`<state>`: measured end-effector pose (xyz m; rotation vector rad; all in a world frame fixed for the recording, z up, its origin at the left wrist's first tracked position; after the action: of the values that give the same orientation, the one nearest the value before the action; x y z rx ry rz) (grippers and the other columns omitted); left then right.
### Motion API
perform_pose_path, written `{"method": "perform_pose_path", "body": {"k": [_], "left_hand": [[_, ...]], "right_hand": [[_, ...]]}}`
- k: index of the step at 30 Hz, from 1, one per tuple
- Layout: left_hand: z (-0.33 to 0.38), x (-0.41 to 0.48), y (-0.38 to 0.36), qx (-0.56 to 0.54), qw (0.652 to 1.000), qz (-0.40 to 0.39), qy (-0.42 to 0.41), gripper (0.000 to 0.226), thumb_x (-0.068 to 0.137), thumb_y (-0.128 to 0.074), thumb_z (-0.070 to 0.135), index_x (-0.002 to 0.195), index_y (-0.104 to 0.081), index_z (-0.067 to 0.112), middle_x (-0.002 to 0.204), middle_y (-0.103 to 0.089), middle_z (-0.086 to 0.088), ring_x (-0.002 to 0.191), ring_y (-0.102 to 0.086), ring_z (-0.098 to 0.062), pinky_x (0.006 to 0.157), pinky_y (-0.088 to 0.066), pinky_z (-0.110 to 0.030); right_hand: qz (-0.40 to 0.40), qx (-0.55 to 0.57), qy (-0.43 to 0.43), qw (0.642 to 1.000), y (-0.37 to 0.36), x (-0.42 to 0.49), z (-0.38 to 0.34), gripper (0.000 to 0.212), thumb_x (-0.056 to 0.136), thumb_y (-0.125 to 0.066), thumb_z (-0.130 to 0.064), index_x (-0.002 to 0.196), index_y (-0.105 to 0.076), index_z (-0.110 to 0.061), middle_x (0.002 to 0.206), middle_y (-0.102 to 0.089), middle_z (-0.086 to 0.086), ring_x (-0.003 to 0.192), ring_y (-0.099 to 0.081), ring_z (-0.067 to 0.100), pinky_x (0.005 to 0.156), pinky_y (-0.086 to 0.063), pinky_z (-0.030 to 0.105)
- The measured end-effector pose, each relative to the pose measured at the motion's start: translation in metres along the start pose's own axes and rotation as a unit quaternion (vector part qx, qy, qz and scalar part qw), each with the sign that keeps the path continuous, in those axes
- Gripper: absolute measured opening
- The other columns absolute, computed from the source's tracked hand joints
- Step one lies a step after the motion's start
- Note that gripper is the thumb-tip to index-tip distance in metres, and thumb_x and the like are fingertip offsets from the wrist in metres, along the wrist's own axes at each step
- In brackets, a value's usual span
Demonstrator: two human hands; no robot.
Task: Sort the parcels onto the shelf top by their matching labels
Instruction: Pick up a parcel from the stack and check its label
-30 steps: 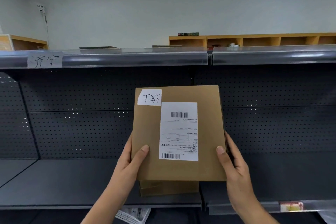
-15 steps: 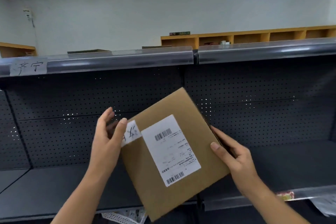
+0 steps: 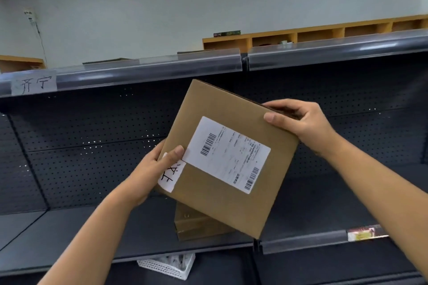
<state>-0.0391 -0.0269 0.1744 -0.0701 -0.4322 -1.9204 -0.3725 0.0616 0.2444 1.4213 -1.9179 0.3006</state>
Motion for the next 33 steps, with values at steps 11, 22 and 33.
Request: {"method": "perform_pose_path", "body": {"k": [11,22,33], "left_hand": [[-0.051,-0.042,-0.033,-0.214,0.96,0.182,0.003,0.091,0.071,-0.077,0.071,0.149,-0.052,0.029,0.124,-0.081,0.003,0.111,-0.079,-0.019,0.105,-0.056,-0.053],[-0.036,-0.042,-0.021,-0.112,0.982,0.149,-0.03,0.099,0.077,-0.074,0.072,0.162,-0.029,0.047,0.147,-0.065,0.01,0.124,-0.07,-0.013,0.105,-0.056,-0.041],[0.007,-0.039,0.047,0.085,0.975,0.161,-0.125,0.086,0.088,-0.071,0.065,0.162,-0.033,0.047,0.144,-0.053,0.029,0.123,-0.059,0.008,0.094,-0.052,-0.023]], "right_hand": [[0.114,0.177,-0.137,0.968,-0.072,-0.126,0.06,0.072,0.083,-0.07,-0.065,0.146,-0.052,-0.036,0.13,-0.074,-0.019,0.12,-0.07,0.003,0.096,-0.059,0.028],[0.15,0.233,-0.157,0.948,-0.071,-0.132,0.073,0.062,0.084,-0.074,-0.055,0.137,-0.068,-0.024,0.128,-0.08,-0.004,0.121,-0.074,0.014,0.107,-0.055,0.042],[0.019,0.109,-0.067,0.992,-0.019,-0.043,0.012,0.063,0.079,-0.079,-0.033,0.139,-0.07,-0.014,0.124,-0.082,-0.003,0.111,-0.078,0.014,0.084,-0.062,0.023]]}}
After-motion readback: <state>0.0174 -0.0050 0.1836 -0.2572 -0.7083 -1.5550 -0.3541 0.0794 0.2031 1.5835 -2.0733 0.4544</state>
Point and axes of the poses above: each hand's wrist, its own x-axis towards the middle knuckle, its own y-axis out of the back of the hand, z = x × y, the point moved 7 cm from there along x, towards the middle knuckle
